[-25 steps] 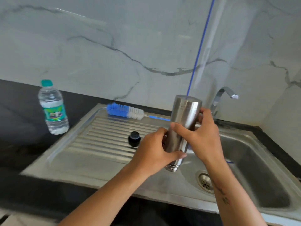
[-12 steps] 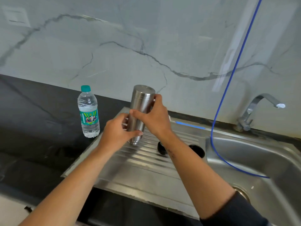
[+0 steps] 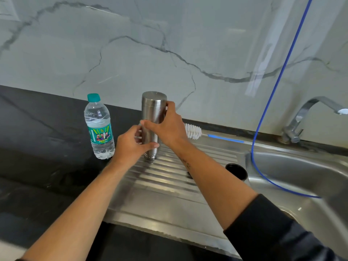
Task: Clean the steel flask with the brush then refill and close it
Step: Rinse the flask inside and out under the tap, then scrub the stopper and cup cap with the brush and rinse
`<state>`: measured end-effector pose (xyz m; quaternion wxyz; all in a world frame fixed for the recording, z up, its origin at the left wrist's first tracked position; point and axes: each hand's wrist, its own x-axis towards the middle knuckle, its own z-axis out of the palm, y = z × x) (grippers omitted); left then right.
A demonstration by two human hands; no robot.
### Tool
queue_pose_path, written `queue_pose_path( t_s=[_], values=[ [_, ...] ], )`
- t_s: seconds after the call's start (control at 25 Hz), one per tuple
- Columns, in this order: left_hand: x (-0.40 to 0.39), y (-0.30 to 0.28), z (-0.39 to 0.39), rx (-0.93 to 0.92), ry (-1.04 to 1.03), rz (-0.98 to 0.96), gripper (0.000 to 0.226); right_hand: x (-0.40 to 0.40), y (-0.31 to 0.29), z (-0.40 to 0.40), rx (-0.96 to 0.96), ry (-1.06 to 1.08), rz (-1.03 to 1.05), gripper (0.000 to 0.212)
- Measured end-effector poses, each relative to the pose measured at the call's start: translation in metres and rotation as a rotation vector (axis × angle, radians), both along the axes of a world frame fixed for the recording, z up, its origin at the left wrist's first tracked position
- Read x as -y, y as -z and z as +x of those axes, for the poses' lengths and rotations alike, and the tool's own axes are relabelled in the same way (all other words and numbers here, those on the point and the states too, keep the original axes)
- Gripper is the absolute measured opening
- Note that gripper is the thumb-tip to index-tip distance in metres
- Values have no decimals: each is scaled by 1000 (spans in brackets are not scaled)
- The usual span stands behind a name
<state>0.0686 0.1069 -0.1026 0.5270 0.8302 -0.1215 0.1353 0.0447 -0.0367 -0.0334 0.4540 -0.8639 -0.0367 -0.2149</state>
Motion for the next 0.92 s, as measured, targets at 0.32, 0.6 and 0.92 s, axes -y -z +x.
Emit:
queue_pose_path(
  t_s=[0.32, 0.6, 0.92],
  values=[
    [-1, 3, -1, -44, -8, -17, 72, -5, 3, -3, -37, -22, -31, 80],
    [1, -2, -7, -57, -16, 4, 69, 3, -1, -14, -124, -54, 9, 94],
    [-8, -15, -27, 9, -86, -51, 68, 59, -20, -60, -107, 21, 25, 72]
  ],
)
